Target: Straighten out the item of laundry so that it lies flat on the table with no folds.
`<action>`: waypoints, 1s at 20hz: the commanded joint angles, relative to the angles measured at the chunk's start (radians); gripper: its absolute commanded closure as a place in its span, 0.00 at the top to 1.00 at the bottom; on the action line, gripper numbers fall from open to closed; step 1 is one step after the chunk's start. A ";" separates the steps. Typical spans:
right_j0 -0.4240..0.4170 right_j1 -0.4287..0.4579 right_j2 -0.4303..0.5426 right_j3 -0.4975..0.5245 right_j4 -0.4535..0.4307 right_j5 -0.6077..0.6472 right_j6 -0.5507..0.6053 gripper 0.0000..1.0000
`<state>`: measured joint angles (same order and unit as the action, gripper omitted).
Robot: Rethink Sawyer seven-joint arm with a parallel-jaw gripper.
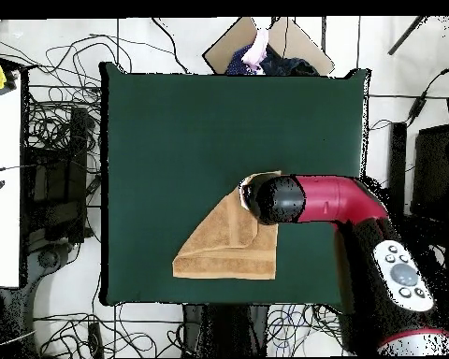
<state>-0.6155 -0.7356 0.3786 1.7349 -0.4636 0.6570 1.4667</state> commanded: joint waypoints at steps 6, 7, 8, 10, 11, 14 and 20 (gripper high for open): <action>0.203 0.065 -0.192 0.260 0.010 -0.413 0.386 1.00; 0.223 0.085 -0.219 0.252 0.003 -0.443 0.386 1.00; 0.239 0.099 -0.243 0.246 0.001 -0.461 0.372 1.00; 0.264 0.118 -0.283 0.238 -0.005 -0.481 0.340 1.00; 0.274 0.125 -0.301 0.238 -0.008 -0.495 0.329 1.00; 0.301 0.138 -0.350 0.249 -0.001 -0.527 0.293 1.00; 0.303 0.115 -0.367 0.310 0.023 -0.506 0.238 1.00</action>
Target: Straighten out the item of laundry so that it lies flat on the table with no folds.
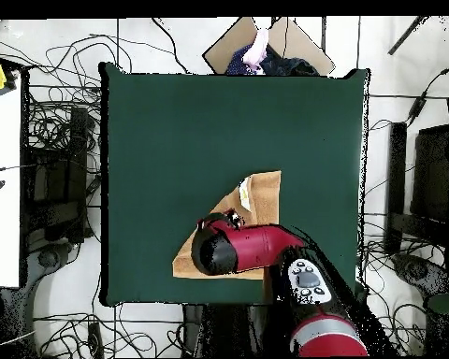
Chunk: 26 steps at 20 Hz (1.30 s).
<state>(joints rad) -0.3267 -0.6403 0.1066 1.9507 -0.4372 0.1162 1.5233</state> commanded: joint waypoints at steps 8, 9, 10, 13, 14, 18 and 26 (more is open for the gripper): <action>0.061 0.068 -0.174 0.087 -0.005 -0.075 0.205 1.00; 0.068 0.086 -0.189 0.078 -0.006 -0.099 0.209 1.00; 0.078 0.110 -0.205 0.067 -0.004 -0.131 0.216 1.00; 0.104 0.176 -0.251 0.032 0.008 -0.226 0.228 1.00; 0.105 0.190 -0.258 0.022 0.013 -0.245 0.225 1.00; 0.088 0.206 -0.263 0.009 0.032 -0.295 0.206 1.00; 0.057 0.116 -0.220 0.014 0.058 -0.190 0.161 1.00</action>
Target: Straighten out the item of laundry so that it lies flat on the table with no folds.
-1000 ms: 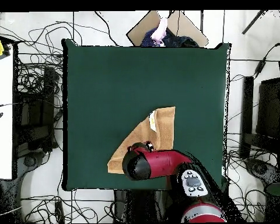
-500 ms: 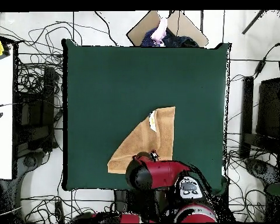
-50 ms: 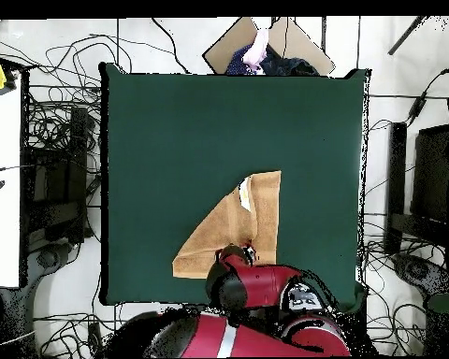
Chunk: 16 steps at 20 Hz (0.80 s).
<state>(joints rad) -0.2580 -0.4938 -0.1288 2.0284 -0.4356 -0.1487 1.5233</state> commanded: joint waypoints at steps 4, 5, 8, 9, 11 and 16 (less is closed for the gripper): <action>-0.022 -0.040 0.039 -0.059 0.076 0.050 0.189 1.00; -0.025 -0.037 0.049 -0.060 0.081 0.040 0.195 1.00; -0.035 -0.040 0.078 -0.050 0.093 0.012 0.216 1.00; -0.041 -0.048 0.090 -0.044 0.097 0.008 0.221 1.00; -0.048 -0.072 0.112 -0.036 0.104 0.024 0.221 1.00; -0.017 -0.045 0.088 -0.065 0.127 0.040 0.206 1.00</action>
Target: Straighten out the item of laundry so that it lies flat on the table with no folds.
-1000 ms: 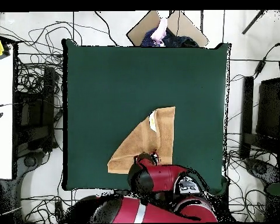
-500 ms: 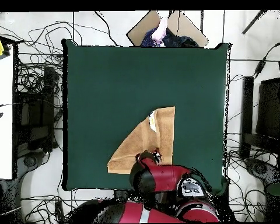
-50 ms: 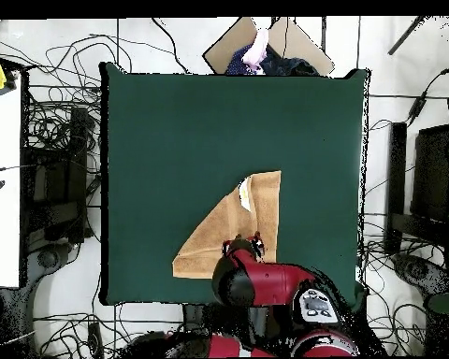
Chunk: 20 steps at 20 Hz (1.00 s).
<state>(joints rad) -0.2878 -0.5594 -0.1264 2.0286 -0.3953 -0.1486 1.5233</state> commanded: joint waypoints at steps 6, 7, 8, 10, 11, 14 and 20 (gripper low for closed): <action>-0.006 0.096 0.105 -0.083 0.076 0.063 0.171 1.00; -0.006 0.103 0.107 -0.082 0.075 0.057 0.172 1.00; -0.004 0.110 0.107 -0.084 0.076 0.051 0.175 1.00; -0.002 0.135 0.113 -0.094 0.077 0.044 0.175 1.00; -0.003 0.153 0.116 -0.098 0.079 0.045 0.176 1.00; 0.005 0.176 0.111 -0.104 0.089 0.068 0.174 1.00; 0.005 0.223 0.097 -0.109 0.090 -0.009 0.197 1.00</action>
<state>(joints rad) -0.2890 -0.4268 -0.1234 2.0174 -0.3750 -0.1496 1.5233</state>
